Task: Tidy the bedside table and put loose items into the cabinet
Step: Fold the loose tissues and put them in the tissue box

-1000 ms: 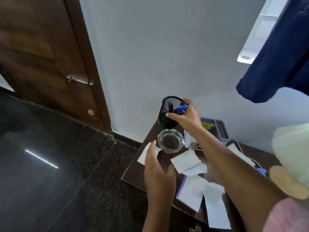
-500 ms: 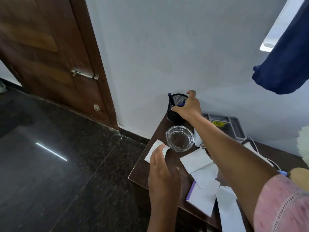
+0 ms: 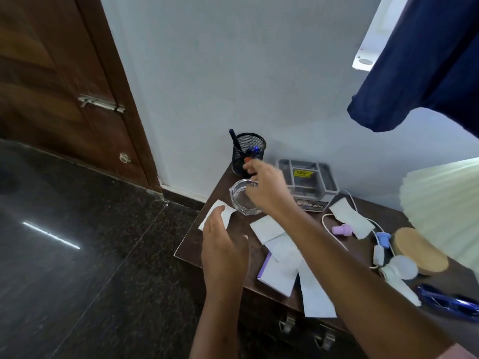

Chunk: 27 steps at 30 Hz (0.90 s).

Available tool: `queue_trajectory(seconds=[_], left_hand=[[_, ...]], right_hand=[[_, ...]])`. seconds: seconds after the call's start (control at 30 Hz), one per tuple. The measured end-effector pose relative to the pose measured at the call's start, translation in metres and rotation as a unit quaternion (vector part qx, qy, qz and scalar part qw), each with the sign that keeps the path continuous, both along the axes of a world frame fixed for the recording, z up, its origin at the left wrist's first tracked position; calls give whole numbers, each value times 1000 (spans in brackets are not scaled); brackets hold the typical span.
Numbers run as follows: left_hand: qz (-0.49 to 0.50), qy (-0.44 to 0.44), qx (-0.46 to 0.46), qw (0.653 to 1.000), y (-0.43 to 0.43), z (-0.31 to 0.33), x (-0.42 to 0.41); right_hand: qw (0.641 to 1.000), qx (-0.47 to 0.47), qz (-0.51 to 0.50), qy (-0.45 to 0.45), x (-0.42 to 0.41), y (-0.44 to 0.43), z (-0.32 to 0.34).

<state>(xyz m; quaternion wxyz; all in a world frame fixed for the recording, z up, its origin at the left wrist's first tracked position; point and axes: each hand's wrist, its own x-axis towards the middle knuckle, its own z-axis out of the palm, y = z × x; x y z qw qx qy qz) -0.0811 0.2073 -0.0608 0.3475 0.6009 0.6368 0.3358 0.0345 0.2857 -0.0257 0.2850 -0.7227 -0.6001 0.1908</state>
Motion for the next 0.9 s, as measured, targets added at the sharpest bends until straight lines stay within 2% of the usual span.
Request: queue_trajectory(seconds=[0.07, 0.2, 0.3, 0.43, 0.57, 0.67, 0.73, 0.8, 0.9], left_hand=[[13, 4, -4, 1000, -2, -1, -2], [31, 11, -23, 999, -1, -3, -8], [8, 22, -40, 999, -2, -2, -8], [-37, 44, -43, 997, -9, -2, 0], [-69, 56, -52, 995, -13, -7, 7], [-90, 65, -38, 993, -13, -7, 10], [-114, 59, -4, 992, -13, -6, 13], [-148, 42, 54, 987, -13, -3, 19], [-153, 23, 148, 977, -13, 7, 32]], right_hand=[[998, -56, 27, -12, -7, -10, -13], [960, -207, 87, -165, -7, -31, -41], [957, -192, 40, -213, 2, -50, -56], [969, -147, -2, -197, 11, -62, -63], [974, -122, 17, -188, 17, -65, -61], [993, -82, -22, -87, 25, -73, -51], [996, -25, -66, 54, 30, -81, -32], [978, -1, -90, 187, 35, -88, -7], [950, -18, -67, 304, 46, -102, 23]])
